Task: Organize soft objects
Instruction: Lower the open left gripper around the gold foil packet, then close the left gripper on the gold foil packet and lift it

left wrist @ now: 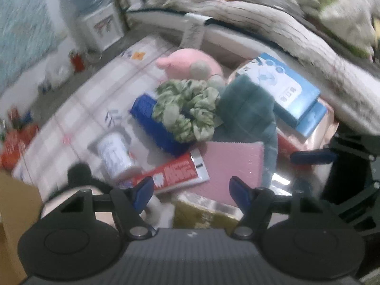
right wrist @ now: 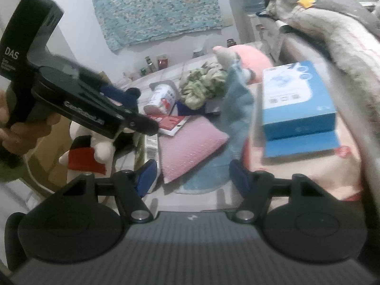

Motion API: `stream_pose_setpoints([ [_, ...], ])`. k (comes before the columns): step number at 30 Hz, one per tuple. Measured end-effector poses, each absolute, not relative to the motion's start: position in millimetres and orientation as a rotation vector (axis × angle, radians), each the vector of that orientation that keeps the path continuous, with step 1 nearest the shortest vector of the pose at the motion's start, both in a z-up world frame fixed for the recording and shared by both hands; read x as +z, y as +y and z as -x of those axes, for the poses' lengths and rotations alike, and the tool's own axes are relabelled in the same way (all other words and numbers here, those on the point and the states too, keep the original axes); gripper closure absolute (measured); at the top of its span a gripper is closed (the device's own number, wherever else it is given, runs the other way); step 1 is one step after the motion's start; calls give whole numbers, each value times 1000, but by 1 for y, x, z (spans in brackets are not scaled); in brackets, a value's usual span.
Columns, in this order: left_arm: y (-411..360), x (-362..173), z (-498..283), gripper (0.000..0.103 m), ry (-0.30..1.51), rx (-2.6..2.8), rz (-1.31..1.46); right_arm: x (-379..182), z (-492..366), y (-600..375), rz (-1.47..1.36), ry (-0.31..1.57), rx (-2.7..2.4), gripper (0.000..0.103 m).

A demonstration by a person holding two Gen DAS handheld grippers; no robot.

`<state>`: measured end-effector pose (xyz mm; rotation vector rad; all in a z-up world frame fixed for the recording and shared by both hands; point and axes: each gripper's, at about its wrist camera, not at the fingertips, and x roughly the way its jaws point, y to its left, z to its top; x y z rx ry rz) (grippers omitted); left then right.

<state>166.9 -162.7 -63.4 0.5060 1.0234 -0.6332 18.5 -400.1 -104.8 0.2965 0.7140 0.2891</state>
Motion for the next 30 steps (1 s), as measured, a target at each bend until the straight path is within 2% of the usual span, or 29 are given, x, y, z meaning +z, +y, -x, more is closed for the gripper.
stream_pose_setpoints([
  [6, -139, -42, -152, 34, 1005, -520, -322, -94, -9, -409, -338, 688, 338, 40],
  [14, -114, -35, -120, 52, 964, -405, -235, -98, -45, -362, -244, 717, 443, 58],
  [18, -94, -37, -108, 53, 971, -385, -169, -103, -59, -337, -155, 744, 473, 61],
  [21, -83, -37, -98, 53, 963, -377, -147, -109, -64, -323, -90, 774, 468, 76],
  [23, -76, -35, -91, 53, 956, -374, -130, -106, -62, -320, -70, 781, 470, 80],
  [30, -56, -28, -65, 53, 948, -402, -67, -100, -42, -323, -134, 868, 471, 82],
])
